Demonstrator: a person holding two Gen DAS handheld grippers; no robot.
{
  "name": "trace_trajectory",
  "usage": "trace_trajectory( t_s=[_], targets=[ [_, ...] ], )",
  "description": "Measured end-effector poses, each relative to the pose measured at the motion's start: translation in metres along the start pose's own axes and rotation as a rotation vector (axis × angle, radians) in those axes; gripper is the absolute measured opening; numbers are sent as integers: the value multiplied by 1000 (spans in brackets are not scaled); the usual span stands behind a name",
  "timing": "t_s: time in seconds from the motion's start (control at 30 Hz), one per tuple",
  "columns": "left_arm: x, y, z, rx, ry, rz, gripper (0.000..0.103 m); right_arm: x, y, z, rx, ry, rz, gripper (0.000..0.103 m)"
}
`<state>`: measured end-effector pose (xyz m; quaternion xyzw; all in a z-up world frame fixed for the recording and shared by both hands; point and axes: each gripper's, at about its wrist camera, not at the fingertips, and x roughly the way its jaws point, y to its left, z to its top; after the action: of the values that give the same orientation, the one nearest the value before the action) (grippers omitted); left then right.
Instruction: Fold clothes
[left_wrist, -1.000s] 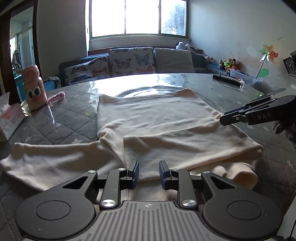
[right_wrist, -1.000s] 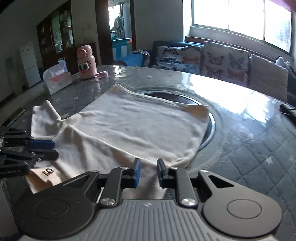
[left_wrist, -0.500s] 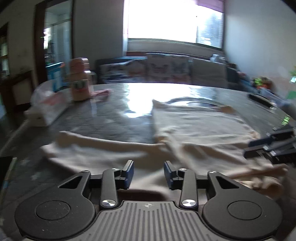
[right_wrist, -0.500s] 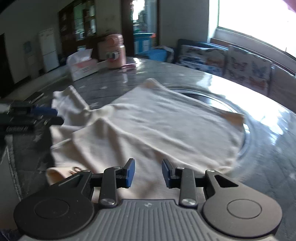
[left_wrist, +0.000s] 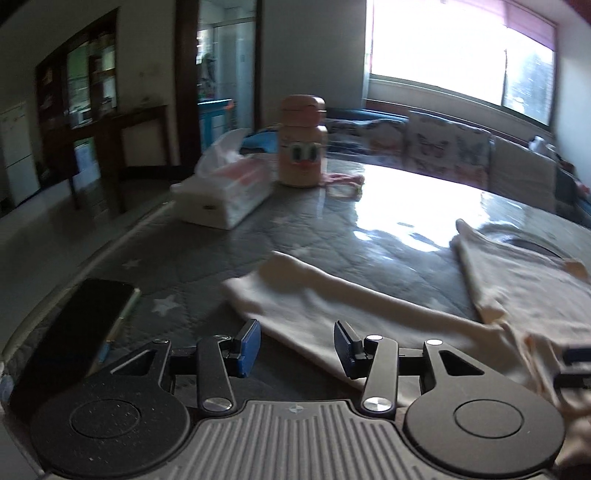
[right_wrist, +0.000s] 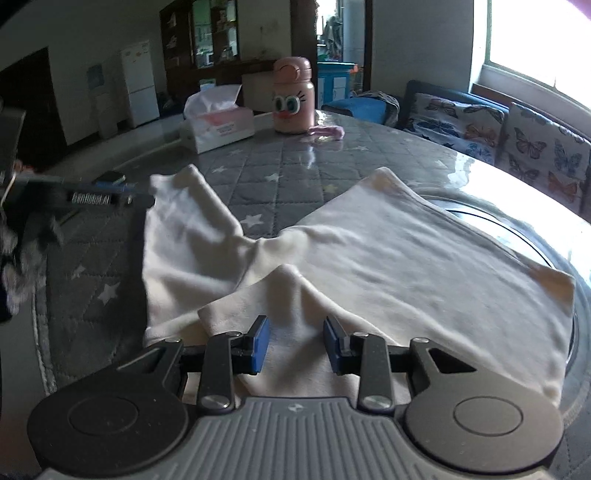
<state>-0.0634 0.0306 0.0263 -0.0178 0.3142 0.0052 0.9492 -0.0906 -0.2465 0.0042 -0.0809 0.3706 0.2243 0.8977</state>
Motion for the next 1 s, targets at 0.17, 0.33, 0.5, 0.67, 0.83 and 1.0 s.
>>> trace_trajectory(
  t_s=[0.17,0.33,0.5,0.67,0.83,1.0],
  targets=[
    [16,15,9,-67,19,47,48,-4,7,0,-33,-6,8,35],
    [33,19,13,-93,41,73,46,-17,0,-1,-12,-21,4,36],
    [43,23,15,-111,34,82,44,-33,-9,-6,16,-41,-8,36],
    [43,22,18,-120,31,75,16,-49,-20,-17,61,-53,-28,36],
    [26,14,29,-155,7,5,7,-67,-38,-27,139,-79,-52,36],
    [-22,-25,47,-104,-83,-151,7,-85,-61,-41,219,-112,-99,36]
  ],
)
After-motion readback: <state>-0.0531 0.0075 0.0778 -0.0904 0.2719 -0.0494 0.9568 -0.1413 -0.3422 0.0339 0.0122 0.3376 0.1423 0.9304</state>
